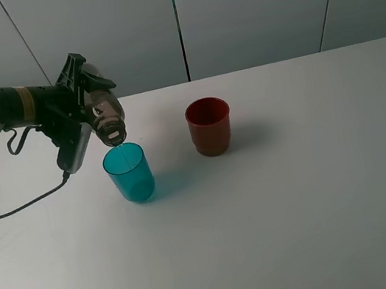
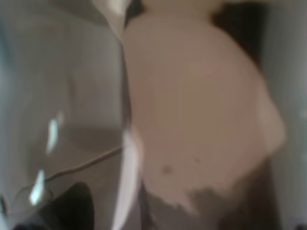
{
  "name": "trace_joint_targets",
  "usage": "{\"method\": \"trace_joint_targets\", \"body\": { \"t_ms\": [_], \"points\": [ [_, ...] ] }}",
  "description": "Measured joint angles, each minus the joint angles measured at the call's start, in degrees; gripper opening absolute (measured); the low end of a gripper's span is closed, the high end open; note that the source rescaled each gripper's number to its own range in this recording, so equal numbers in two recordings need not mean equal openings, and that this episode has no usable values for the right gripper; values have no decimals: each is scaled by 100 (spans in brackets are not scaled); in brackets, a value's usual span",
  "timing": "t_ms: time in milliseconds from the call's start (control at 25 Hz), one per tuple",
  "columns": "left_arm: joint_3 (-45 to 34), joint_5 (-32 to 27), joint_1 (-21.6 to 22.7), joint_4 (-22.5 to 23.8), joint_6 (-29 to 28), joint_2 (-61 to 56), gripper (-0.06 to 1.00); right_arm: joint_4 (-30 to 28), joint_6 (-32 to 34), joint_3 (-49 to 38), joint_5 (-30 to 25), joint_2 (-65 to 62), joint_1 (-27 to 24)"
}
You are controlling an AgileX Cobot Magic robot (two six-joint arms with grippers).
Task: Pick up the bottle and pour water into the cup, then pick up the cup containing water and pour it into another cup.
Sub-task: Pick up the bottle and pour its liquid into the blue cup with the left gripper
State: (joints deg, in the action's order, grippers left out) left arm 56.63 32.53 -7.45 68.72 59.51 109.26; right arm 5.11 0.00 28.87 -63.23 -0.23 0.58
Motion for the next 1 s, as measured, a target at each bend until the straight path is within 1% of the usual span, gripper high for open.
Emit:
{"method": "trace_joint_targets", "body": {
  "t_ms": [400, 840, 1000],
  "points": [
    [0, 0, 0, 10, 96, 0, 0, 0, 0, 0, 0, 0, 0],
    [0, -63, 0, -91, 471, 0, 0, 0, 0, 0, 0, 0, 0],
    [0, -76, 0, -105, 509, 0, 0, 0, 0, 0, 0, 0, 0]
  ]
}}
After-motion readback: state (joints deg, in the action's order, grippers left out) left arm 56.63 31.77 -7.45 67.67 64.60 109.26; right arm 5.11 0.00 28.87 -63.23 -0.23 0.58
